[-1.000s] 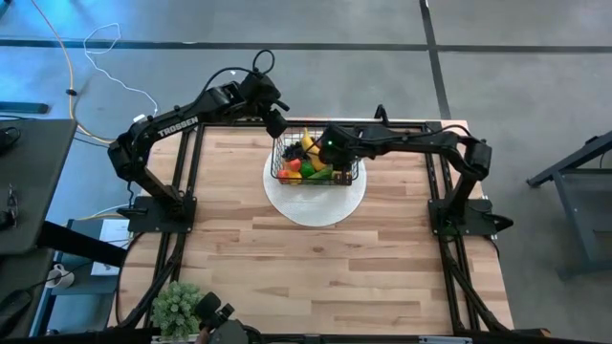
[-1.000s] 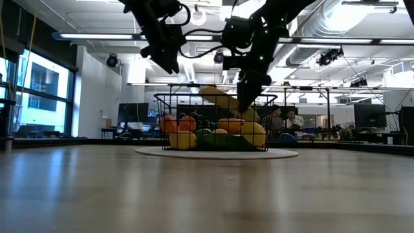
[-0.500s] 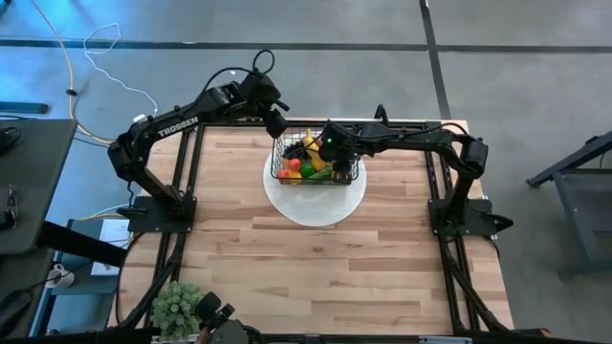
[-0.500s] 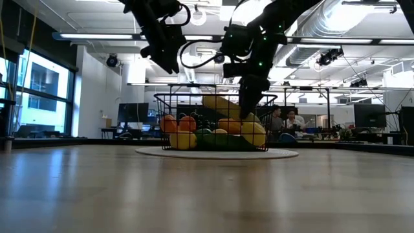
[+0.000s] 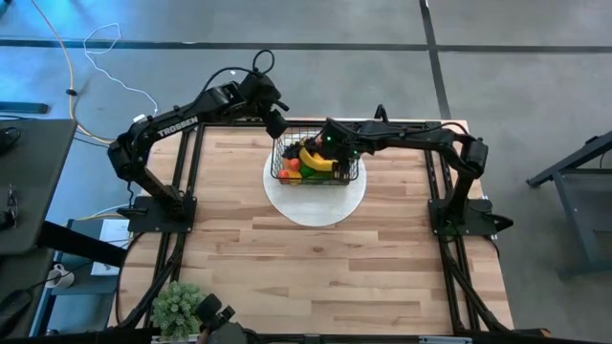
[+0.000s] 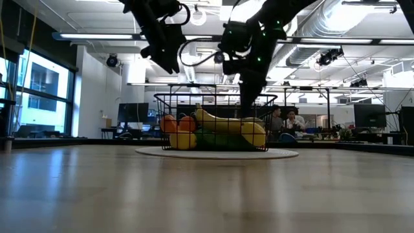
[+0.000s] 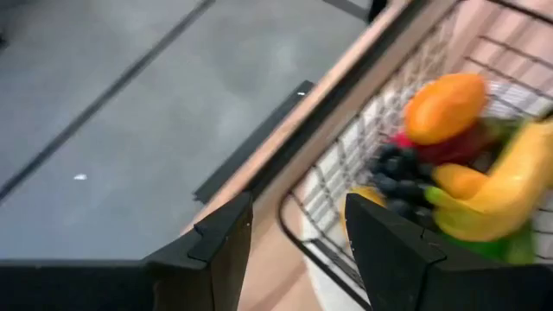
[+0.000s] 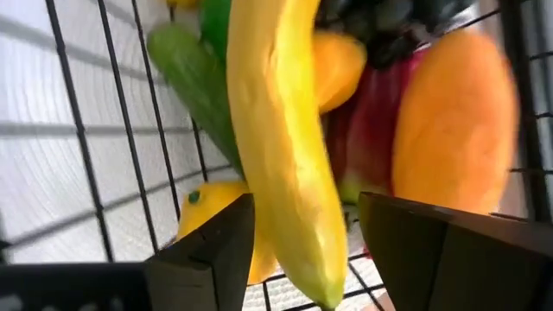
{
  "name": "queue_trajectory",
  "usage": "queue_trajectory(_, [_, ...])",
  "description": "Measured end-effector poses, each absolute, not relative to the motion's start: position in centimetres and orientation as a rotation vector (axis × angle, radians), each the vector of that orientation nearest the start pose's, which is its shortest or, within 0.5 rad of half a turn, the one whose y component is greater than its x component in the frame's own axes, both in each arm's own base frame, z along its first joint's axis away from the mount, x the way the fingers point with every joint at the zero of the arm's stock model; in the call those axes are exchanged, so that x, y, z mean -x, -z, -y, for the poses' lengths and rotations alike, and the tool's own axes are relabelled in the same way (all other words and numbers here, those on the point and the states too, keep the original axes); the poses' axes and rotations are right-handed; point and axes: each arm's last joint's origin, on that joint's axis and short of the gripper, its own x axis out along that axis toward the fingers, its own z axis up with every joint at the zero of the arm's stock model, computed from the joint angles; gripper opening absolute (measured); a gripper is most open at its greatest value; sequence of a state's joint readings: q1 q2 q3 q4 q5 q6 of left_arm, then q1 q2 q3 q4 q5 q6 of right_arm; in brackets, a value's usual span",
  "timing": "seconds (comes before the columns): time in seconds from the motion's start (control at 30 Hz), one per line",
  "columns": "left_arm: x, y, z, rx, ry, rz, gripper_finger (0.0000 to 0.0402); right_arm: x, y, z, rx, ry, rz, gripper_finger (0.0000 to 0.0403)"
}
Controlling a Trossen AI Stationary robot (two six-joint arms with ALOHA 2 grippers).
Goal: Build produce basket
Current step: Return to Home Position
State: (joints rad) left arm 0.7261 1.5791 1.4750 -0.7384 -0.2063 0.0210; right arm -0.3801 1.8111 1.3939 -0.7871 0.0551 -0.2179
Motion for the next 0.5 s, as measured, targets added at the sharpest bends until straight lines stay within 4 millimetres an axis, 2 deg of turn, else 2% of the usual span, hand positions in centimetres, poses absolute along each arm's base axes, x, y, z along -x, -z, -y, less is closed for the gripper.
queue_trajectory(0.13, [-24.2, -34.1, -21.9, 0.243, -0.793, -0.806, 0.0174, -34.3, -24.5, 14.0, -0.064, 0.298, -1.194, 0.0188])
queue_trajectory(0.37, [-21.9, -37.2, -19.3, 0.298, -0.725, -0.688, 0.0174, -35.2, -27.6, 14.7, -0.133, 0.392, -1.070, 0.0188])
queue_trajectory(0.5, [-20.8, -37.4, -17.1, 0.339, -0.685, -0.648, 0.0174, -35.5, -29.0, 14.9, -0.177, 0.413, -1.017, 0.0188])
